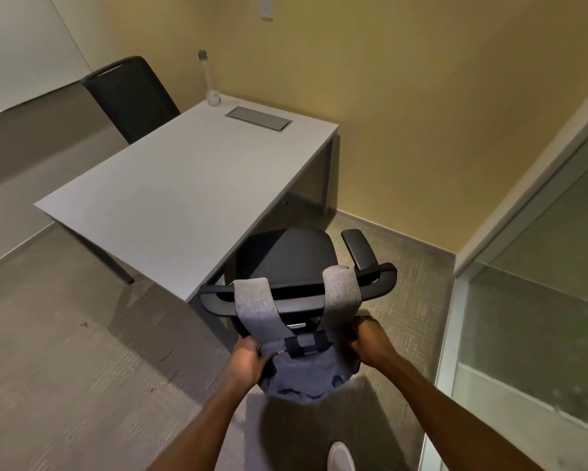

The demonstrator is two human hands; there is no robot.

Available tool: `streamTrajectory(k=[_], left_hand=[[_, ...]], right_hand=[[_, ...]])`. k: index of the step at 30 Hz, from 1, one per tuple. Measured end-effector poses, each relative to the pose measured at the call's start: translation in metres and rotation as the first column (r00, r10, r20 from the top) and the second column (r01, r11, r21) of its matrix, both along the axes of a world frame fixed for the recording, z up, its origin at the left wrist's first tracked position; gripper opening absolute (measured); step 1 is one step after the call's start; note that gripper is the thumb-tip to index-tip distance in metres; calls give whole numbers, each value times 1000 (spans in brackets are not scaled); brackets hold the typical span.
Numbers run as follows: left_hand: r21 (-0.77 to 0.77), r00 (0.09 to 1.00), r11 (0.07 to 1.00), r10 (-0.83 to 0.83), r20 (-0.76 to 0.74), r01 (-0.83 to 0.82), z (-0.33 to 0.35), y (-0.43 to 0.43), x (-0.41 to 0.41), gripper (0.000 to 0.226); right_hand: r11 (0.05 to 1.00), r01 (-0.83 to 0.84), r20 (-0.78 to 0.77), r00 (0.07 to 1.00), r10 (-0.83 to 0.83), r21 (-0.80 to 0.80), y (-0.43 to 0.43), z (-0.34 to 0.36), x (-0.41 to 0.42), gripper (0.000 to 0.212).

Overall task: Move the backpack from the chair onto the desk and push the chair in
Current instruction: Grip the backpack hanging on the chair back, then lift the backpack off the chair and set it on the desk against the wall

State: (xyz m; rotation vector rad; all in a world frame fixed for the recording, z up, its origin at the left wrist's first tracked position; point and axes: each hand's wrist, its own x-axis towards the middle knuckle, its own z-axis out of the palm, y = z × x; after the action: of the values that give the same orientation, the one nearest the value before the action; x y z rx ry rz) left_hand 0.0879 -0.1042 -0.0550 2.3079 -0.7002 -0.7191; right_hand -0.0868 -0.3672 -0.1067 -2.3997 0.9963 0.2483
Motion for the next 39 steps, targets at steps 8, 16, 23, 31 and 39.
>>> streamTrajectory(k=[8,16,23,31,39], left_hand=[[-163,994,985,78,73,-65,-10,28,-15,50],[-406,979,891,178,-99,-204,53,20,-45,38],[-530,981,826,178,-74,-190,104,10,-55,43],[-521,984,844,172,41,-126,121,-1,-49,49],[-407,982,909,150,113,-92,122,-13,-37,23]], right_hand=[[989,-146,150,977,149,-31,27,100,-20,53],[964,-215,338,929,152,156,19,180,-31,12],[726,-270,372,928,21,632,-3,234,-28,35],[236,143,20,818,-575,961,-30,232,46,46],[145,201,32,480,-877,969,-46,225,36,31]])
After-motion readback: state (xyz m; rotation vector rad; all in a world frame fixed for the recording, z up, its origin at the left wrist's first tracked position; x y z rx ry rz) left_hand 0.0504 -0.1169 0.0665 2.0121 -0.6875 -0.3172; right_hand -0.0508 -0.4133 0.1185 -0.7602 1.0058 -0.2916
